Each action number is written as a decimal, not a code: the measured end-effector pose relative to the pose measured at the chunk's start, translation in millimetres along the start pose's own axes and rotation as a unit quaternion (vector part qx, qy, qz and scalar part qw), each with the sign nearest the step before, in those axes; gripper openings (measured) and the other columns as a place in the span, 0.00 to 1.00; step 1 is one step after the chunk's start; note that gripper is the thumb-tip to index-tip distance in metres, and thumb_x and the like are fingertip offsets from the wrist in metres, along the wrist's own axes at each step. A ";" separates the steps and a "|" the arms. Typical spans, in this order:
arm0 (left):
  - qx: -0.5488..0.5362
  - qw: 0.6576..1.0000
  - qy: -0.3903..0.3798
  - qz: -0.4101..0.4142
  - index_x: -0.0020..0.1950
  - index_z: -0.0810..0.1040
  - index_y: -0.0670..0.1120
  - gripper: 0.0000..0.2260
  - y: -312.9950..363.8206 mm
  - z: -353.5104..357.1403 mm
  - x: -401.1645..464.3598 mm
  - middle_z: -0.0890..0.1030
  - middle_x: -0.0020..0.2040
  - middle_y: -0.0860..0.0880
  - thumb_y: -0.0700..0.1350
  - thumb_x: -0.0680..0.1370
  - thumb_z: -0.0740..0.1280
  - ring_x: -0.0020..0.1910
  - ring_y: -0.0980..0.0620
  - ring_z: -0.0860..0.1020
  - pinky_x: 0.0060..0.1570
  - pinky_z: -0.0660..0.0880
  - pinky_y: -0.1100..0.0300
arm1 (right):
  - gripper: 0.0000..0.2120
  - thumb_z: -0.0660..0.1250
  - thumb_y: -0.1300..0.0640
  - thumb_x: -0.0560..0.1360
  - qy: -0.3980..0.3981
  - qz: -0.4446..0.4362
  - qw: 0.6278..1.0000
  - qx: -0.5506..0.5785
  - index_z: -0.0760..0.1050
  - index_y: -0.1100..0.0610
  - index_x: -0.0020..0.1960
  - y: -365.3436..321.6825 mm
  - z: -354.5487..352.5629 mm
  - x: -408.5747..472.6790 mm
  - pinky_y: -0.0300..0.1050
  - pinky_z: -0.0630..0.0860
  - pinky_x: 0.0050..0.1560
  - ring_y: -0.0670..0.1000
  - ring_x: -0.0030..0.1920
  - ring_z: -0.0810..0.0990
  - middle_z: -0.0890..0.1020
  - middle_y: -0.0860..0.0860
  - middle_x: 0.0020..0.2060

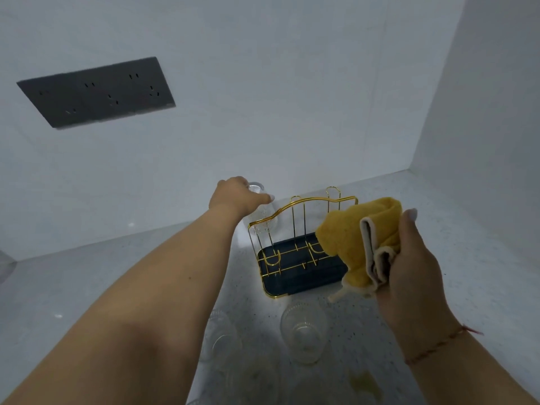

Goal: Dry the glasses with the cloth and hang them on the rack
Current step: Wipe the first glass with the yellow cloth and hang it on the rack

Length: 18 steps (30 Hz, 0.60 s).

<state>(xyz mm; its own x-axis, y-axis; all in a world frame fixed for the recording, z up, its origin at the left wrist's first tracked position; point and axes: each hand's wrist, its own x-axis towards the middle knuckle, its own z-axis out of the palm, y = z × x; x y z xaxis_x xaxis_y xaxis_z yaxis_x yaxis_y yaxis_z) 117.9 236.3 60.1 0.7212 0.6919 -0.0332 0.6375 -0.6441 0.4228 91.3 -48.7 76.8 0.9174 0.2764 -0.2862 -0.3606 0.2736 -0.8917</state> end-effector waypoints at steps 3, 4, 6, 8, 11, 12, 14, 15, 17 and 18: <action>0.046 0.998 -0.044 0.003 0.66 0.74 0.45 0.33 0.2 10.4 5.6 0.78 0.62 0.45 0.62 0.68 0.74 0.63 0.44 0.72 0.54 0.74 0.53 | 0.26 0.54 0.34 0.73 0.010 0.020 1.000 0.014 0.80 0.52 0.34 2.8 -3.5 5.1 0.61 0.77 0.54 0.48 0.28 0.79 0.77 0.50 0.26; 0.062 0.996 -0.057 0.005 0.66 0.74 0.44 0.33 0.8 12.9 6.9 0.78 0.62 0.45 0.61 0.67 0.74 0.63 0.44 0.72 0.55 0.74 0.52 | 0.27 0.54 0.35 0.74 0.011 0.022 0.999 0.020 0.80 0.52 0.31 3.6 -4.5 6.3 0.59 0.78 0.52 0.47 0.26 0.77 0.75 0.50 0.23; 0.089 0.993 -0.080 0.011 0.67 0.74 0.44 0.34 3.0 16.6 8.0 0.77 0.63 0.45 0.62 0.67 0.75 0.63 0.43 0.73 0.58 0.73 0.52 | 0.29 0.54 0.37 0.75 0.011 0.026 0.999 0.028 0.79 0.53 0.27 4.6 -5.8 7.9 0.56 0.77 0.50 0.44 0.21 0.74 0.73 0.48 0.18; 0.109 0.990 -0.092 0.015 0.68 0.73 0.44 0.36 4.9 19.5 7.5 0.77 0.64 0.45 0.64 0.67 0.75 0.64 0.43 0.73 0.61 0.73 0.52 | 0.29 0.54 0.37 0.75 0.007 0.030 0.999 0.030 0.81 0.52 0.27 5.3 -7.0 9.5 0.59 0.77 0.52 0.47 0.24 0.76 0.75 0.49 0.21; 0.117 0.989 -0.091 0.020 0.70 0.71 0.45 0.37 4.3 22.5 8.9 0.76 0.66 0.45 0.64 0.68 0.74 0.66 0.43 0.72 0.64 0.72 0.52 | 0.25 0.53 0.38 0.76 0.007 0.028 0.999 0.020 0.79 0.52 0.37 7.4 -10.1 12.5 0.62 0.75 0.56 0.46 0.25 0.78 0.78 0.48 0.22; 0.113 0.989 -0.095 0.018 0.71 0.71 0.45 0.38 4.6 22.3 8.3 0.76 0.67 0.45 0.64 0.68 0.74 0.67 0.42 0.71 0.65 0.72 0.51 | 0.24 0.52 0.38 0.77 0.006 0.026 1.000 0.016 0.78 0.53 0.39 7.6 -11.0 12.9 0.61 0.75 0.56 0.44 0.22 0.77 0.77 0.47 0.20; 0.093 0.989 -0.110 0.012 0.72 0.69 0.45 0.37 5.5 21.3 6.7 0.74 0.69 0.44 0.62 0.70 0.74 0.67 0.41 0.71 0.66 0.71 0.50 | 0.22 0.52 0.38 0.77 0.006 0.027 1.000 0.011 0.77 0.53 0.41 8.5 -12.8 13.3 0.62 0.75 0.56 0.46 0.25 0.78 0.78 0.48 0.22; 0.075 0.990 -0.119 0.011 0.73 0.68 0.44 0.36 6.1 20.1 5.3 0.73 0.69 0.43 0.60 0.72 0.73 0.67 0.41 0.71 0.66 0.72 0.48 | 0.22 0.53 0.38 0.76 0.005 0.029 1.000 0.007 0.77 0.52 0.42 8.2 -13.3 12.8 0.62 0.76 0.56 0.49 0.30 0.79 0.79 0.49 0.25; 0.023 0.992 -0.125 -0.004 0.75 0.65 0.44 0.35 5.0 16.6 2.6 0.70 0.72 0.42 0.57 0.74 0.73 0.68 0.40 0.70 0.66 0.73 0.47 | 0.22 0.53 0.37 0.75 -0.002 0.032 0.999 -0.002 0.78 0.51 0.44 8.3 -14.3 12.4 0.62 0.76 0.55 0.52 0.36 0.80 0.81 0.51 0.31; -0.004 0.993 -0.119 -0.017 0.76 0.64 0.45 0.36 3.3 14.3 0.7 0.68 0.74 0.42 0.57 0.74 0.72 0.70 0.39 0.69 0.66 0.72 0.46 | 0.22 0.53 0.36 0.74 -0.007 0.033 0.999 -0.011 0.77 0.50 0.44 8.1 -14.5 11.9 0.62 0.76 0.55 0.53 0.38 0.80 0.82 0.52 0.34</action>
<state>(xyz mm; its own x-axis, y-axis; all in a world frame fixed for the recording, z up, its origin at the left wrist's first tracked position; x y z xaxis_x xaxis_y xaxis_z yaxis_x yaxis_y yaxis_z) 124.3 230.0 48.5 0.7438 0.6154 -0.2609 0.6610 -0.6191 0.4241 101.8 -56.5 61.1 0.8892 0.3054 -0.3407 -0.4168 0.2336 -0.8785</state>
